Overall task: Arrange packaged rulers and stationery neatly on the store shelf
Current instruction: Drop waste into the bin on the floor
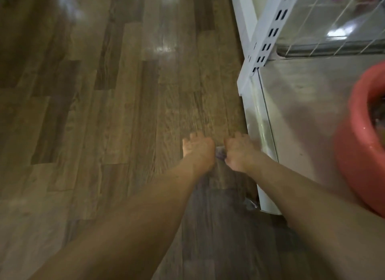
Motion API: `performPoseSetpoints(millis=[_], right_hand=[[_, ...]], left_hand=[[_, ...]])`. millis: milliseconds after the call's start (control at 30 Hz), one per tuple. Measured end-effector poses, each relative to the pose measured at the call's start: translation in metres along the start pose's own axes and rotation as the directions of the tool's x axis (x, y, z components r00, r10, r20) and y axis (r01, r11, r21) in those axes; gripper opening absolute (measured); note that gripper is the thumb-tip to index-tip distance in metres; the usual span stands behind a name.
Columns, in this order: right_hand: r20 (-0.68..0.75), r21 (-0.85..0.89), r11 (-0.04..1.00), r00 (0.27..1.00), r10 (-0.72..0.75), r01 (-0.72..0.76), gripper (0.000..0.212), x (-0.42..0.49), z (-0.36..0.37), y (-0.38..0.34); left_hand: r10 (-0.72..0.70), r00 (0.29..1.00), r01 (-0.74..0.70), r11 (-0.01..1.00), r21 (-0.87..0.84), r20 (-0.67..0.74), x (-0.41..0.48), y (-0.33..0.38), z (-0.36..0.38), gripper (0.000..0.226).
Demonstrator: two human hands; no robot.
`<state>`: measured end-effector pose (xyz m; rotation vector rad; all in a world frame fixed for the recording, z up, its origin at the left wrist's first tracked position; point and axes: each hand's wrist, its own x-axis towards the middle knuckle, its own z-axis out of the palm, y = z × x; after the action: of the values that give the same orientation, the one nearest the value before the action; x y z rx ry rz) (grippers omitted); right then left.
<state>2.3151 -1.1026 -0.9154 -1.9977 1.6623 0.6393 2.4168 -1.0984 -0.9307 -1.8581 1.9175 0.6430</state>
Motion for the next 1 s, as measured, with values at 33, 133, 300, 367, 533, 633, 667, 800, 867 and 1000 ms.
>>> performPoseSetpoints(millis=[33,133,300,367,533,633,667,800,867,1000], right_hand=[[0.004,-0.035,0.999,1.0,0.0,0.0,0.036,0.003,0.004,0.0],[0.004,-0.121,0.993,1.0,0.01,-0.01,0.04,0.007,0.012,0.001],[-0.019,-0.164,0.986,1.0,0.007,-0.01,0.047,0.012,0.019,-0.002],[-0.033,-0.169,0.985,0.999,0.008,-0.013,0.049,0.014,0.021,-0.002],[-0.053,-0.162,0.987,0.999,-0.013,0.004,0.056,0.021,0.022,0.002],[-0.036,-0.149,0.989,0.999,-0.019,0.013,0.063,0.024,0.021,0.004],[-0.027,-0.148,0.989,0.999,-0.021,0.016,0.065,0.025,0.021,0.005],[0.005,-0.141,0.99,1.0,-0.016,0.016,0.068,0.026,0.021,0.007],[-0.002,-0.142,0.99,1.0,-0.016,0.016,0.068,0.026,0.021,0.008],[-0.018,-0.171,0.985,1.0,-0.021,0.017,0.07,0.025,0.02,0.009]], left_hand=[[0.01,1.0,-0.01,1.0,0.008,-0.02,0.005,0.001,0.003,0.047],[0.041,0.998,-0.041,0.999,0.007,-0.05,0.015,0.007,0.011,0.048],[0.019,0.999,-0.018,1.0,0.025,-0.046,0.02,0.007,0.024,0.051],[0.006,0.998,-0.004,1.0,0.03,-0.07,0.022,0.006,0.028,0.053],[0.008,0.992,-0.002,0.999,0.048,-0.124,0.026,0.006,0.032,0.054],[-0.007,0.994,0.012,0.999,0.045,-0.105,0.029,0.006,0.032,0.057],[-0.013,0.995,0.017,0.999,0.039,-0.095,0.03,0.006,0.032,0.059],[-0.04,0.997,0.042,0.999,0.019,-0.068,0.03,0.007,0.032,0.062],[-0.044,0.998,0.045,0.999,0.022,-0.049,0.028,0.008,0.032,0.056],[-0.04,0.999,0.04,0.999,-0.017,-0.024,0.021,0.016,0.03,0.052]])
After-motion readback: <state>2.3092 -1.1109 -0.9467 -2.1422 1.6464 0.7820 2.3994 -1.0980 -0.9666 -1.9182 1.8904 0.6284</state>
